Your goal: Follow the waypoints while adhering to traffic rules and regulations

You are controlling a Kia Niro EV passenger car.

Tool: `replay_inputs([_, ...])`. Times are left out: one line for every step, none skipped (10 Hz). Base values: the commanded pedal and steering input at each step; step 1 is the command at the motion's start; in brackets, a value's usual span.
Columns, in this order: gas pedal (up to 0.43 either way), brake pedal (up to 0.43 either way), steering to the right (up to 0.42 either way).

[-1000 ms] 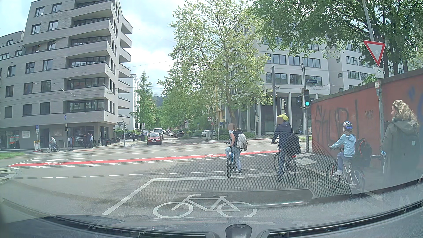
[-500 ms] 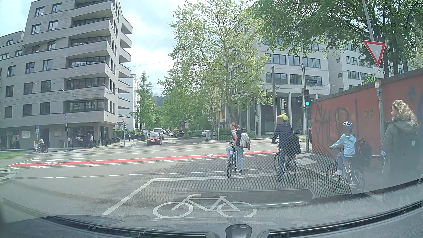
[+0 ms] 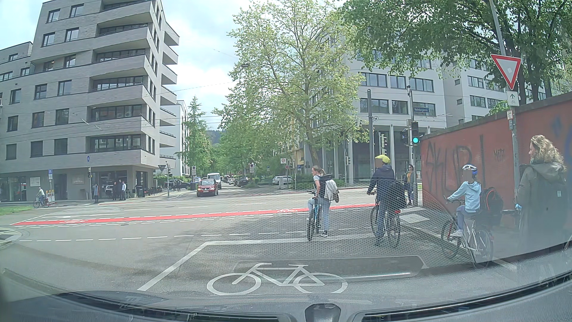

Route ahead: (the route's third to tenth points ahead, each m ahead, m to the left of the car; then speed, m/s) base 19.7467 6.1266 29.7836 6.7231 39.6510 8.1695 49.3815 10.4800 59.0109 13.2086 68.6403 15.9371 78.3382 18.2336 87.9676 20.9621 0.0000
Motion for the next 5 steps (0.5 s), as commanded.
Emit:
replay_inputs([0.0, 0.268, -0.014])
replay_inputs([0.0, 0.262, -0.014])
replay_inputs([0.0, 0.262, -0.014])
replay_inputs([0.0, 0.268, -0.014])
replay_inputs([0.0, 0.262, -0.014])
